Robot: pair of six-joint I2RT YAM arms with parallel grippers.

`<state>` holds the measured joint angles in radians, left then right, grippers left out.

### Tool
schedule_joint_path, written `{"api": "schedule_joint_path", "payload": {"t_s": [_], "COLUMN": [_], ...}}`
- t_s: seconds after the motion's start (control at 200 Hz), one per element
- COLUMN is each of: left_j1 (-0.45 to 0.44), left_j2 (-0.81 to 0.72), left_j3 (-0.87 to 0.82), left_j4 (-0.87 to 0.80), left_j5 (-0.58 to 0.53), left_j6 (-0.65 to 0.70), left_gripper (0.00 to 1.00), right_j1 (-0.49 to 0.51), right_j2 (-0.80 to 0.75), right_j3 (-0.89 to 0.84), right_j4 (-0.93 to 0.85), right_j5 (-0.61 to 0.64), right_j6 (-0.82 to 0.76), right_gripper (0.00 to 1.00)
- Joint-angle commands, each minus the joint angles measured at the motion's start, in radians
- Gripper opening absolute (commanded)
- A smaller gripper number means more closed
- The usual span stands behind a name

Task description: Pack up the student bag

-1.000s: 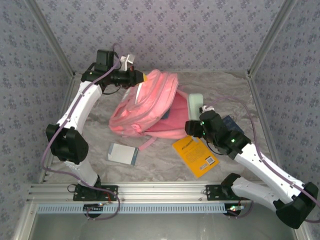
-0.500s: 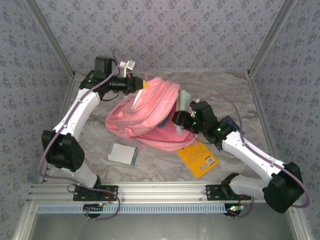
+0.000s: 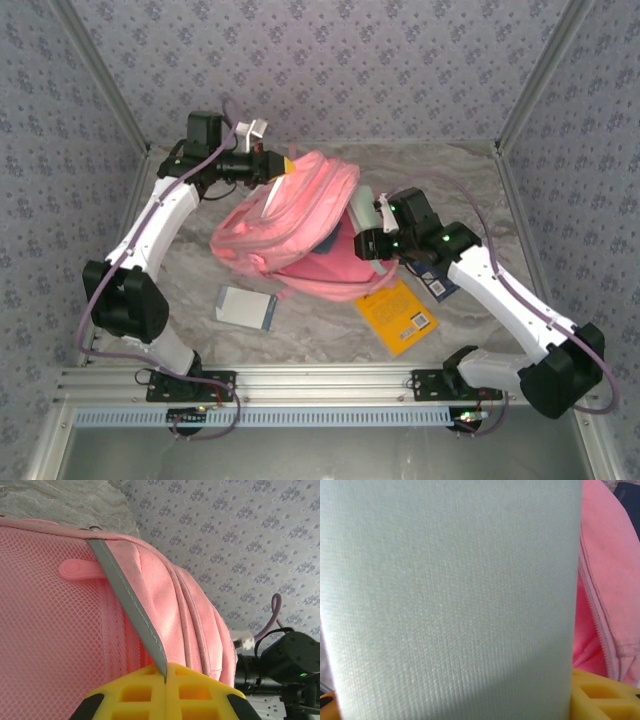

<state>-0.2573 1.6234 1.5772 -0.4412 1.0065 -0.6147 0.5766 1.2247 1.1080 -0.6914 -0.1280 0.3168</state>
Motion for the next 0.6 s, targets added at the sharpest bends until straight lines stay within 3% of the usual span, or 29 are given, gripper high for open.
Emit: {"api": "schedule_joint_path", "payload": {"t_s": [0.0, 0.215, 0.38, 0.595], "left_j1": [0.026, 0.021, 0.006, -0.008], "left_j2": [-0.057, -0.066, -0.063, -0.057], "left_j3": [0.063, 0.024, 0.026, 0.038], "left_j4": [0.171, 0.228, 0.244, 0.262], "left_j5": [0.069, 0.089, 0.112, 0.135], "left_j6": [-0.070, -0.101, -0.104, -0.107], "left_gripper": [0.00, 0.00, 0.00, 0.00], "right_j1": [0.012, 0.050, 0.098, 0.144], "right_j2": [0.049, 0.139, 0.346, 0.560], "right_j3": [0.034, 0.059, 0.197, 0.295], "right_j4": [-0.159, -0.036, 0.050, 0.206], "right_j5": [0.067, 0.151, 0.333, 0.609], "right_j6": [-0.215, -0.312, -0.428, -0.629], "right_gripper": [0.59, 0.59, 0.59, 0.70]}}
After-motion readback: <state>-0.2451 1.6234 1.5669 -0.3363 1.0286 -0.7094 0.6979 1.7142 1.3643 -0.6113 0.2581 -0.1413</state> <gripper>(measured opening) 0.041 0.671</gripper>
